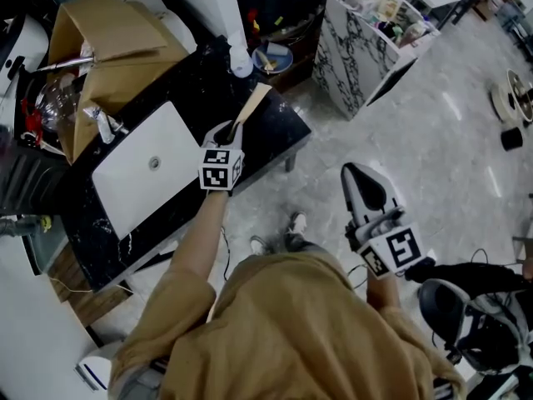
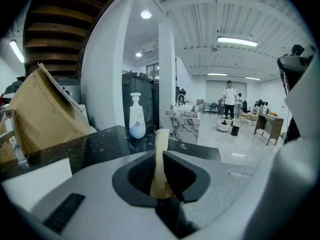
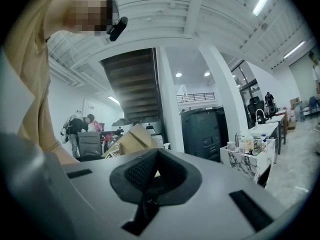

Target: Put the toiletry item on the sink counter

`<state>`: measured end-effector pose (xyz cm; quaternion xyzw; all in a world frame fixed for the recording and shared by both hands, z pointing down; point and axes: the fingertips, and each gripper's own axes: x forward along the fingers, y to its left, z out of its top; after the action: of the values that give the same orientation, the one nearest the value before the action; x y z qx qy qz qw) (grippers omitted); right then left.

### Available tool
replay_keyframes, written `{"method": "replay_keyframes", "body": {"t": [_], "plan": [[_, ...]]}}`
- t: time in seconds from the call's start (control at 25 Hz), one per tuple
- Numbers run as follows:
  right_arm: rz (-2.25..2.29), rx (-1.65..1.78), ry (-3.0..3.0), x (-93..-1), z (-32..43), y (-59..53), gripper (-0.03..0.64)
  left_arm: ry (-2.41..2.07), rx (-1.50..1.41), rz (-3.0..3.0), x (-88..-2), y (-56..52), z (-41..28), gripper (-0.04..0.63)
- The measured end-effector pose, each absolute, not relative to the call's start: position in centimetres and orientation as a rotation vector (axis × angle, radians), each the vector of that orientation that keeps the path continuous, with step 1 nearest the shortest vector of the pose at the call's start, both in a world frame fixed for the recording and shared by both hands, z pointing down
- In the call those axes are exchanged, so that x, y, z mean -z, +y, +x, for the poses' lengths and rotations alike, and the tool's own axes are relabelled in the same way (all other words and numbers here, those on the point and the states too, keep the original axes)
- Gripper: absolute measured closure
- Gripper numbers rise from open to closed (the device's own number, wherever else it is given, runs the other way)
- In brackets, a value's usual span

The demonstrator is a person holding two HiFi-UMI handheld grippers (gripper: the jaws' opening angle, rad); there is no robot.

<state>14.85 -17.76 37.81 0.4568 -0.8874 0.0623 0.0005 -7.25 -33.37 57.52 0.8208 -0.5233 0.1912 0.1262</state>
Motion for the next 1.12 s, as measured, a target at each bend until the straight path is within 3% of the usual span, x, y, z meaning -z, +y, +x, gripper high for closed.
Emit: {"method": "replay_keyframes", "body": {"t": [0.4,1.12], "plan": [[1.459,-0.192,-2.785,-37.6,15.5,-17.6,0.612,-1.453,-0.788,2.322,-60.9,-33.2,-7.3,0.555],[1.479,-0.193,-2.768,-37.7,16.5,-17.3,0.614,-1.432,-0.893,2.264,-62.9,-33.3,-7.3,0.531]]}}
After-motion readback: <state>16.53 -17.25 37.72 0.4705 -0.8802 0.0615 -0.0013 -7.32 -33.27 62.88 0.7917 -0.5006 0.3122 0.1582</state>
